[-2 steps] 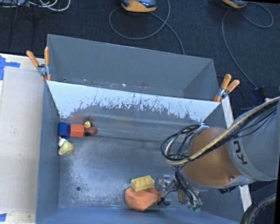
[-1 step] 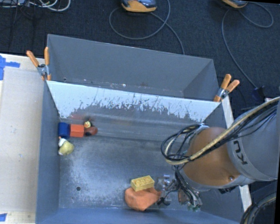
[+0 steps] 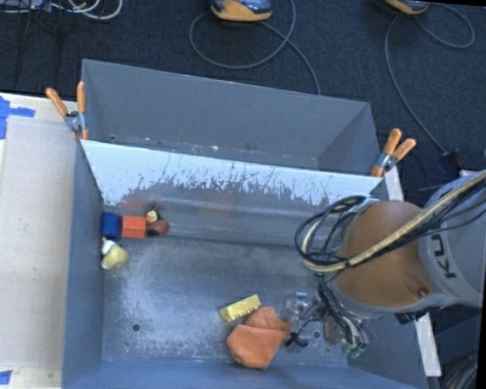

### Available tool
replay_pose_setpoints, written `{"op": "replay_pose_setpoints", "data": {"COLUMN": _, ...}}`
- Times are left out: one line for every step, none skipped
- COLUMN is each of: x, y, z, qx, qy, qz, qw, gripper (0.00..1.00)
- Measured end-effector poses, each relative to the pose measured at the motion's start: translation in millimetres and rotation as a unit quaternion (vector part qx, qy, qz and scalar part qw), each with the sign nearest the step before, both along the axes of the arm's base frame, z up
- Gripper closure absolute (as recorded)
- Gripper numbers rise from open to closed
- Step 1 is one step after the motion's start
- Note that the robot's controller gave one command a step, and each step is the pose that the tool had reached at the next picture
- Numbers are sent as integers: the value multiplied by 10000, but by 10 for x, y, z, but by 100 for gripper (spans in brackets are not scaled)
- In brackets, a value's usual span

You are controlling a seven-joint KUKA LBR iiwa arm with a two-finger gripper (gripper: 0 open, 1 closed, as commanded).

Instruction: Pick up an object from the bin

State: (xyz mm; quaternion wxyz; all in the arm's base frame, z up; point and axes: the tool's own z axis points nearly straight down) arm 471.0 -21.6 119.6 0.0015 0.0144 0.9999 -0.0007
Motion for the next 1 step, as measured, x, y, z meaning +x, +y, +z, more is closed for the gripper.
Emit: {"op": "replay_pose_setpoints", "data": {"x": 89, "y": 6, "z": 681, "qx": -1, "qy": -14, "qz": -105, "qw": 9999, "gripper": 100}}
